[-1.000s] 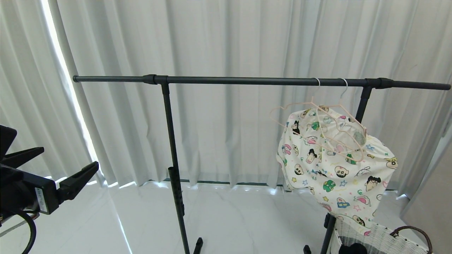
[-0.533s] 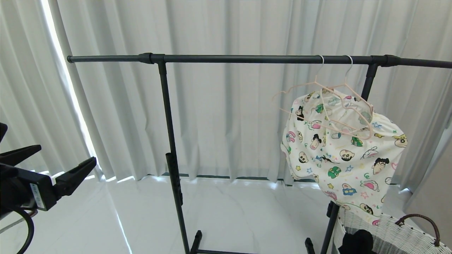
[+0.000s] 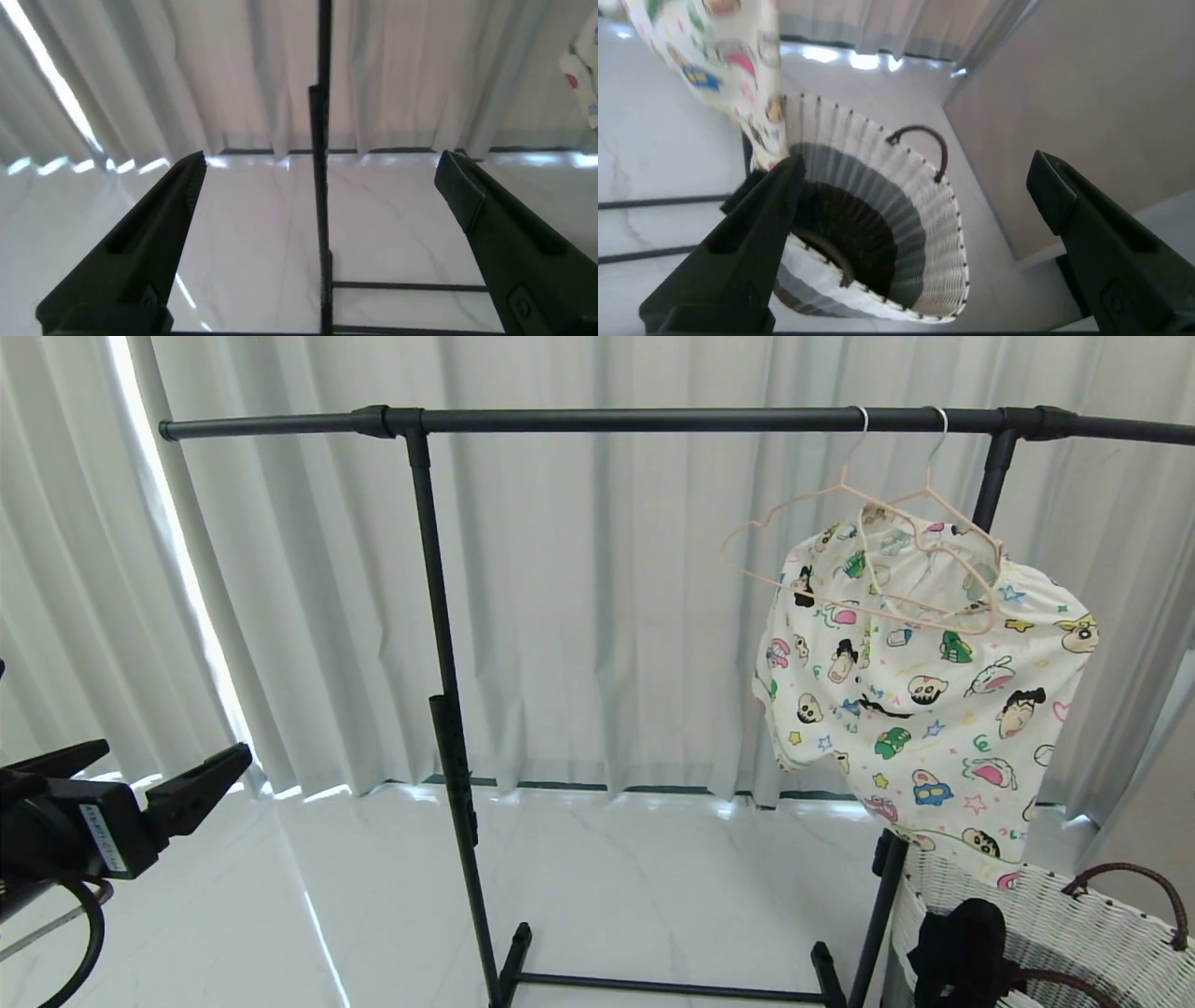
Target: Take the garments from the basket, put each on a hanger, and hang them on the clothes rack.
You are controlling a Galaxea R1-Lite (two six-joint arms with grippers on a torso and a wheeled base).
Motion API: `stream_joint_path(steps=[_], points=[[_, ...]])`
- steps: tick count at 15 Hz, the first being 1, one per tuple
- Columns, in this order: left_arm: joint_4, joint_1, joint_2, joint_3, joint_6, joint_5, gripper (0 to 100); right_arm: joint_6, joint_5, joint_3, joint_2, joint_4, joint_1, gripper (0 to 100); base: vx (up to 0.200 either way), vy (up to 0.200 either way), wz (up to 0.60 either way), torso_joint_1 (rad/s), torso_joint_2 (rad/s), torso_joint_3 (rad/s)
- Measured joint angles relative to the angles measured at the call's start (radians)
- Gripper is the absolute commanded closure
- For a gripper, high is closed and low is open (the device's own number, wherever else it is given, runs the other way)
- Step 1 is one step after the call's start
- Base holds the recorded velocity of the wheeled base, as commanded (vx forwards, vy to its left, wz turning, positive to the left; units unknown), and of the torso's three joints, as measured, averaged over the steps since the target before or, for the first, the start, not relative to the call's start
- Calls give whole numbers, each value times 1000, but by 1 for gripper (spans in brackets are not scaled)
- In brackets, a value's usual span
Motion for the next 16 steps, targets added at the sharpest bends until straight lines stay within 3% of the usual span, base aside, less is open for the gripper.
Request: stream_joint_path(steps=[5,10,12,16], points=[[-2,-7,26,29,1,27,0,-1,0,33,8,-4,-12,0,0,0,0,-26,64,59],[-2,-82,36,31,-4,26,0,-5,15,117,32,-13,-13,0,200,0,0,-3,18,12],[-1,-119,43,33,-3,26,0,-21,79,178,39,-48,-13,0,100,0,0,4,9,1],[-2,-206,62,42,1,26,0,-222,204,295,29,-61,-13,0,0,0,0,0,0,0]])
